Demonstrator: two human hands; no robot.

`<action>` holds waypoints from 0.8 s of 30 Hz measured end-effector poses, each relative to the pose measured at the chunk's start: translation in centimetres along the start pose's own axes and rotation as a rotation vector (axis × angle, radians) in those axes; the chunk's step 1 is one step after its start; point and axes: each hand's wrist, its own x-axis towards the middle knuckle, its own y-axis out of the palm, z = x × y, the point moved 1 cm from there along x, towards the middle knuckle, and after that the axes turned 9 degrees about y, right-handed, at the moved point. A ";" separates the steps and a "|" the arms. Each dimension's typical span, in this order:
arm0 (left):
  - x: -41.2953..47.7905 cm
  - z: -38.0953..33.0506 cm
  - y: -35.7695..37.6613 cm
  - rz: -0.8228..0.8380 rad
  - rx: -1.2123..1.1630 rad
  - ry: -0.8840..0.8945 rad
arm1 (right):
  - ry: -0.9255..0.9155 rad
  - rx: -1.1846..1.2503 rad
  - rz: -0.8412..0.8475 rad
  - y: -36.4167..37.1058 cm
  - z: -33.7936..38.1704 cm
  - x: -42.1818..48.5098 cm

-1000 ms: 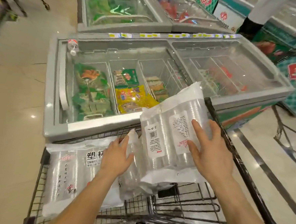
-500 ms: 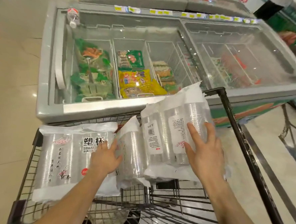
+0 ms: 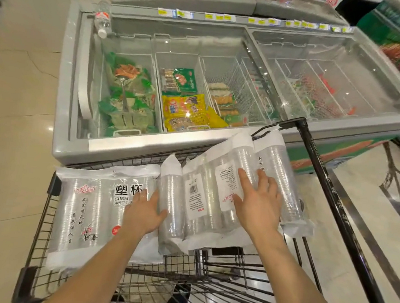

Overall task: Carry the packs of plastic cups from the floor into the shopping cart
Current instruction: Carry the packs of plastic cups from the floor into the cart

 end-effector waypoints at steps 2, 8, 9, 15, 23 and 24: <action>-0.2 -0.1 -0.2 0.014 0.000 0.007 | -0.006 0.015 0.019 -0.7 -0.2 -0.2; -1.8 -0.2 -2.5 -0.005 -0.034 0.006 | -0.095 0.160 0.003 -4.5 0.2 -0.3; -2.4 -0.2 -3.4 -0.030 -0.027 0.007 | -0.123 0.179 0.006 -5.2 0.7 0.0; -7.4 0.4 -12.3 -0.254 0.027 -0.018 | -0.313 0.287 0.055 -9.6 7.3 0.1; -21.7 8.3 -23.9 -0.615 0.136 -0.147 | -0.611 0.291 -0.013 -17.0 21.2 -6.5; -24.1 10.1 -24.6 -0.648 0.152 -0.175 | -0.651 0.292 -0.026 -17.9 23.0 -7.9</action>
